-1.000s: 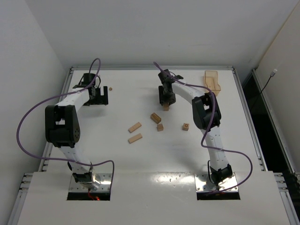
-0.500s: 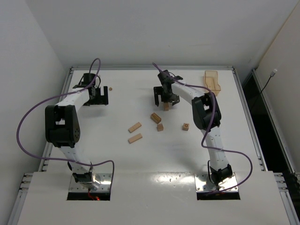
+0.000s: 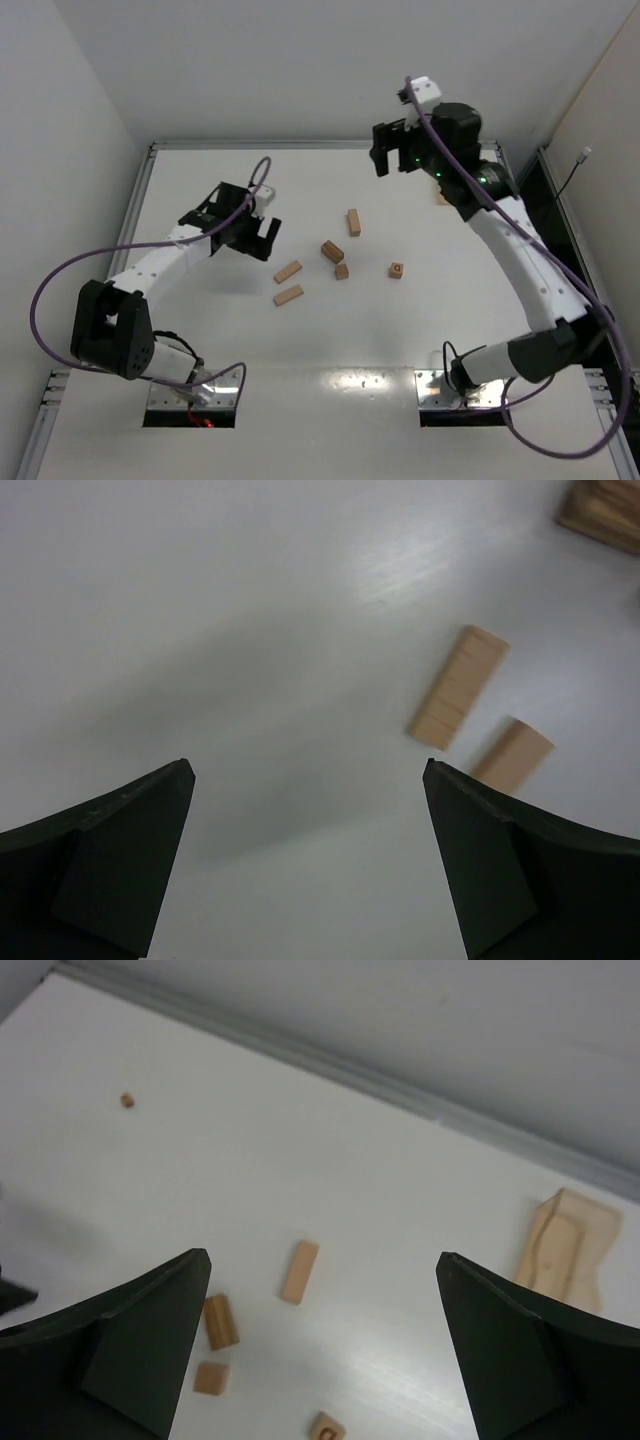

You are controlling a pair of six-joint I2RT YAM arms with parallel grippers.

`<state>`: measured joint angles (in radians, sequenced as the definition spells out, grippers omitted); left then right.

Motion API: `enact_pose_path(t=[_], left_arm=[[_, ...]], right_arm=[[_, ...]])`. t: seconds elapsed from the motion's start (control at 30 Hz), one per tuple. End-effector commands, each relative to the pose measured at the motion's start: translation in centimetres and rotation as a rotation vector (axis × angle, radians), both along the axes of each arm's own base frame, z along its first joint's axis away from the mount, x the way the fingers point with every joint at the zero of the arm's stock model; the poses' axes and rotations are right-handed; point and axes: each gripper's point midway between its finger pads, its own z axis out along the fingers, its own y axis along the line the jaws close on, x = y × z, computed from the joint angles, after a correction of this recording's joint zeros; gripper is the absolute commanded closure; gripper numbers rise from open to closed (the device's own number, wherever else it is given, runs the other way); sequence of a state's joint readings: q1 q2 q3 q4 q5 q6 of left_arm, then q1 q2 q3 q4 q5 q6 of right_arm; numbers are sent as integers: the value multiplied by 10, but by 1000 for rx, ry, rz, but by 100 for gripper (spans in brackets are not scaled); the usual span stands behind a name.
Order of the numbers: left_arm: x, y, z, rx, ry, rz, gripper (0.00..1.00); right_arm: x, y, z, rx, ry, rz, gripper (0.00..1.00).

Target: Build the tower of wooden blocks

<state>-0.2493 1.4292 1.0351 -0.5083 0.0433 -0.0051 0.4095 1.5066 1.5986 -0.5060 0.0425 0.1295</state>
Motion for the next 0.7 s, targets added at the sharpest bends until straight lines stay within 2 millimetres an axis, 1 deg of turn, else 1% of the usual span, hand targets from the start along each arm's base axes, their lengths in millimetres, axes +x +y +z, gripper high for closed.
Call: enact_pose_path(t=[0.0,0.03,0.07,0.1,0.13,0.17,0.2,0.23,0.27,0.3,0.33,0.37,0.43,0.47,0.5,0.57,0.6,0.63,0.67], left_arm=[[-34,-42,-4,13,26,-193,1],[-42,-49,-10,18,41,-222,1],[-47,-54,-16,32,55,-240,3],[-51,-66,-15,30,45,-278,5],[-50,-69,-17,41,42,-286,11],[-50,-74,-17,41,42,-298,13],[-51,-76,-20,52,49,-305,14],[-54,-84,-25,60,66,-330,15],[-56,-88,-30,70,76,-351,17],[-56,-92,-32,73,81,-364,19],[-59,-99,-39,80,95,-384,20],[-59,-97,-43,92,103,-379,23],[-58,-100,-47,104,103,-384,26],[-55,-99,-52,120,105,-375,28],[-52,-98,-53,130,102,-368,28],[-53,-98,-60,139,123,-368,34],[-50,-99,-60,138,122,-368,37],[-49,-100,-64,140,126,-369,39],[-46,-102,-61,137,118,-368,40]], right_arm=[[0,-30,-7,-133,-60,14,6],[-5,-47,-11,-151,-58,-21,6],[-6,-55,-13,-153,-54,-36,6],[-8,-64,-17,-169,-43,-55,6],[-10,-71,-26,-176,-23,-67,6],[-11,-84,-29,-178,-16,-96,6],[-13,-88,-31,-174,-12,-97,6],[-14,-93,-38,-179,8,-107,6],[-15,-99,-45,-184,24,-120,6],[-15,-106,-47,-170,40,-129,6],[-16,-108,-51,-160,53,-134,6],[-16,-110,-55,-157,63,-134,6],[-17,-116,-57,-139,79,-141,6],[-17,-114,-57,-134,80,-131,6],[-18,-117,-59,-128,92,-144,6],[-15,-117,-67,-123,120,-132,6],[-15,-121,-67,-122,121,-144,6],[-12,-119,-67,-116,124,-132,6],[-14,-119,-70,-118,136,-131,6]])
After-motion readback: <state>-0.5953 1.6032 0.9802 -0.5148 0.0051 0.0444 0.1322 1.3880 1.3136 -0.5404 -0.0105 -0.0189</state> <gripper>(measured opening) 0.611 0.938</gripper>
